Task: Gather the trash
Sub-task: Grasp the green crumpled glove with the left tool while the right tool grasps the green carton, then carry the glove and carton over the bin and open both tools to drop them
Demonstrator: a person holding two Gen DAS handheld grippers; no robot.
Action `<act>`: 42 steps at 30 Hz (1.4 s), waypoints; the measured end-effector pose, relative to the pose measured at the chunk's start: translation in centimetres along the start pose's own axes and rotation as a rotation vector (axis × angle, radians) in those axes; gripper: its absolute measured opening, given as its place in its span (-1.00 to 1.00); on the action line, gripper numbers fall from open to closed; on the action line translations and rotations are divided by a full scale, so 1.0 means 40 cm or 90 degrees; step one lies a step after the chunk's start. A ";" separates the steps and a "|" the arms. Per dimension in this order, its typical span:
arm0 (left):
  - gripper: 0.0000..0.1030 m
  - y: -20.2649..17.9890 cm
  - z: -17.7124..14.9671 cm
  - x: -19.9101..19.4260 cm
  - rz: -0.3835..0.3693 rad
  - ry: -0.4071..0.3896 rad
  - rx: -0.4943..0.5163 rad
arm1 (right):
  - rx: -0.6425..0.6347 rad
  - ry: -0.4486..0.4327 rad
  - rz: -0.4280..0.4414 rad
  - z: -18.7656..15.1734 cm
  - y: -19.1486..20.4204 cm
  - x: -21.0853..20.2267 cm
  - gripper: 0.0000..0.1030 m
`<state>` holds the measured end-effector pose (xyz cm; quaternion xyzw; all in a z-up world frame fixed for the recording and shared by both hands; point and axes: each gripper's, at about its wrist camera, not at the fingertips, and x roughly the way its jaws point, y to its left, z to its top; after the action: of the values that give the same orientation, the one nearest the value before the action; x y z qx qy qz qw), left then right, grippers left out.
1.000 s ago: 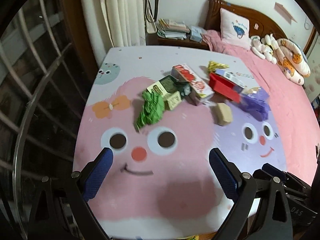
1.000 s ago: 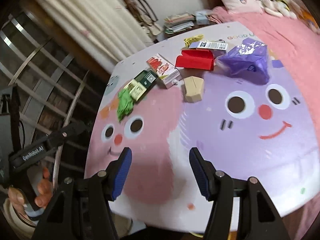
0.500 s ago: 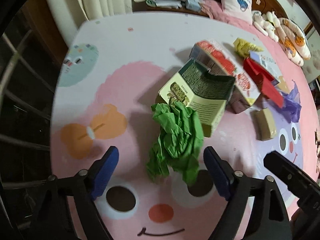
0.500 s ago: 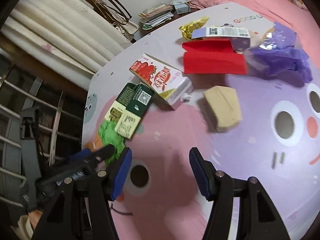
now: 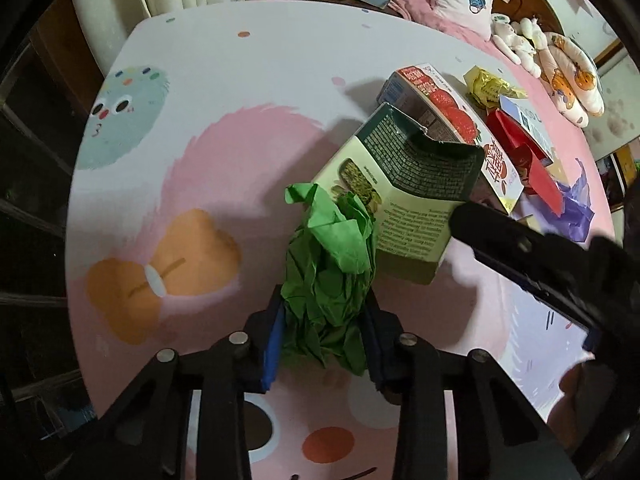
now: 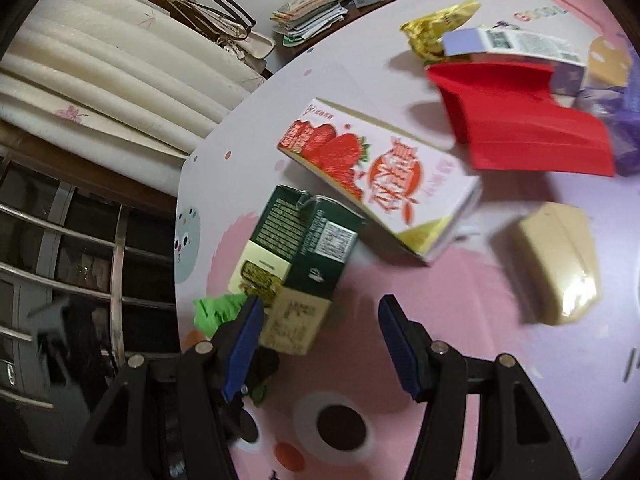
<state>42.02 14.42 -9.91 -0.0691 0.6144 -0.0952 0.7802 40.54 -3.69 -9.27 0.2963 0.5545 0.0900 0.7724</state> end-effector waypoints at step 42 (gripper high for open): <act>-0.39 -0.432 -0.513 -0.314 -0.003 -0.108 0.085 | -0.092 -0.011 -0.042 -0.409 -0.336 -0.506 -0.51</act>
<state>18.11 0.71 1.00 -0.0263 0.5382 -0.1313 0.8321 15.66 -18.15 -3.94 0.2218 0.5493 0.1019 0.7991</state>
